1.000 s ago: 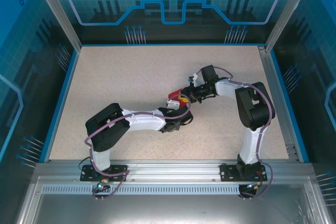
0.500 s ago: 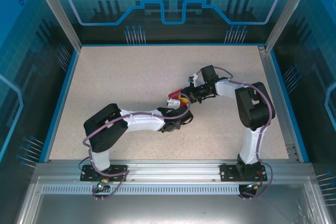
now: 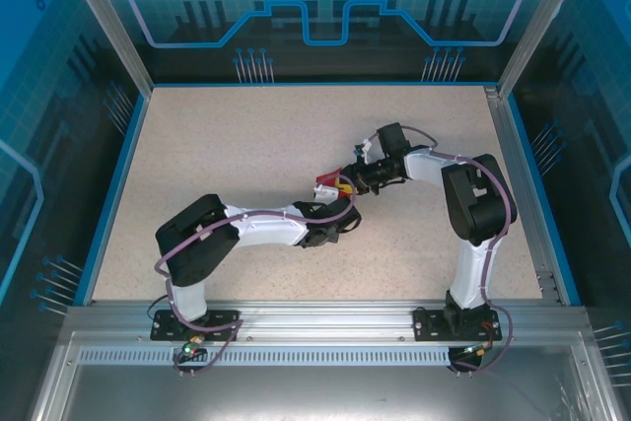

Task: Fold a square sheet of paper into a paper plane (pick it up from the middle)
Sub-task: Fourth fold the wing at the center of the table.

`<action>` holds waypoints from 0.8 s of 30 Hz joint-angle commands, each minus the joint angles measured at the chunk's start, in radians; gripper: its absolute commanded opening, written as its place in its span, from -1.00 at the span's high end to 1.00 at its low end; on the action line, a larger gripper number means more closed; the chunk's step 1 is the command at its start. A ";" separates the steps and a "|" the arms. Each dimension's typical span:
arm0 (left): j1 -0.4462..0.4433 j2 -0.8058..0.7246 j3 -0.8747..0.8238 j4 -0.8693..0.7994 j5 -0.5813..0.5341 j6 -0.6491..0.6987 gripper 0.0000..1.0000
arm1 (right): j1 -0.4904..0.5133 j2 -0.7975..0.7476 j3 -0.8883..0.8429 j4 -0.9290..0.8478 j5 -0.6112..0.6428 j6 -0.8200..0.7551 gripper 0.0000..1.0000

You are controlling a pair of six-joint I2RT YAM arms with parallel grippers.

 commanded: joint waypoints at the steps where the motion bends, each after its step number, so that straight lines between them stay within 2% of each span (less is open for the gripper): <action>1: 0.016 -0.038 -0.022 0.026 0.031 0.020 0.78 | 0.004 0.006 0.016 -0.034 0.005 -0.012 0.63; 5: 0.034 -0.060 -0.053 0.064 0.066 0.013 0.80 | -0.001 -0.013 0.011 -0.046 0.017 -0.018 0.56; 10: 0.067 -0.108 -0.124 0.165 0.157 0.002 0.86 | -0.040 -0.081 -0.024 -0.065 0.060 -0.038 0.35; 13: 0.102 -0.136 -0.178 0.253 0.257 0.000 0.86 | -0.073 -0.132 -0.064 -0.061 0.074 -0.044 0.24; 15: 0.142 -0.150 -0.217 0.331 0.363 -0.004 0.86 | -0.082 -0.162 -0.096 -0.053 0.080 -0.047 0.22; 19: 0.198 -0.150 -0.255 0.414 0.494 -0.013 0.86 | -0.074 -0.204 -0.147 -0.029 0.078 -0.047 0.23; 24: 0.252 -0.142 -0.277 0.463 0.615 -0.024 0.87 | -0.030 -0.232 -0.188 0.013 0.084 -0.035 0.42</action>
